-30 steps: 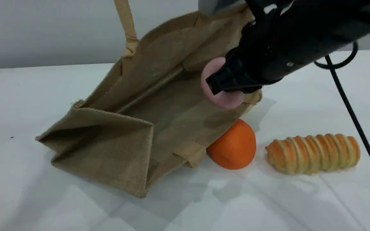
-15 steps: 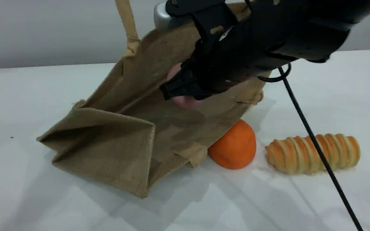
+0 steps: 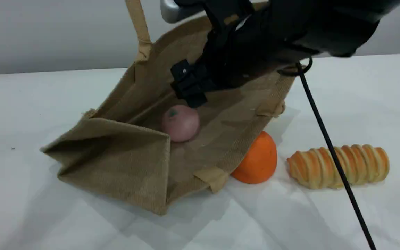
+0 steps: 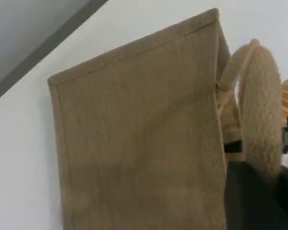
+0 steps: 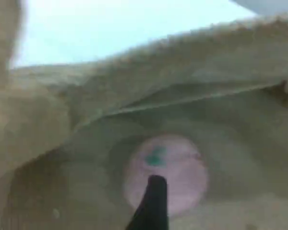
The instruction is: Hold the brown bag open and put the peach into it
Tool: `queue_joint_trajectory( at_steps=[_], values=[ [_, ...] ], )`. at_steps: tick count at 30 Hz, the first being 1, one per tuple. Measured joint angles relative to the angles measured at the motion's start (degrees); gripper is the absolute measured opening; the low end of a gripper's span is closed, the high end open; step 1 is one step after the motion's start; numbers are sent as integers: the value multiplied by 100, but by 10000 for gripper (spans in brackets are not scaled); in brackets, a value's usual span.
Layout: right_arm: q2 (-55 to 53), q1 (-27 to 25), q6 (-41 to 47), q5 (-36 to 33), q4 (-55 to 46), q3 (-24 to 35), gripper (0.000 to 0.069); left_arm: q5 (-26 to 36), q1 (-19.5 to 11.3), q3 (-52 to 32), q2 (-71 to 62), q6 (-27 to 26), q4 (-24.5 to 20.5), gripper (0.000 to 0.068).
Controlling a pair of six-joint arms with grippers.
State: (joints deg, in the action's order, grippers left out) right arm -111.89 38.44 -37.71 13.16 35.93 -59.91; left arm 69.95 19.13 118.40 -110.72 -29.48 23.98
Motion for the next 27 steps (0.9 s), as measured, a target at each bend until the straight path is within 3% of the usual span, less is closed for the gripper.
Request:
queue_joint_trajectory(
  at_steps=[5, 12, 20, 27],
  values=[
    [436, -405, -773, -312, 683, 0, 650, 0, 0, 0, 0, 0, -7, 92],
    [1153, -1594, -1858, -947, 1554, 0, 632, 0, 0, 0, 0, 7, 1, 92],
    [1796, -2919, -2148, -1022, 1571, 0, 605, 0, 0, 0, 0, 2, 53, 92],
    [2029, -3344, -2143, -1070, 1567, 0, 595, 0, 0, 0, 0, 2, 70, 97]
  ],
)
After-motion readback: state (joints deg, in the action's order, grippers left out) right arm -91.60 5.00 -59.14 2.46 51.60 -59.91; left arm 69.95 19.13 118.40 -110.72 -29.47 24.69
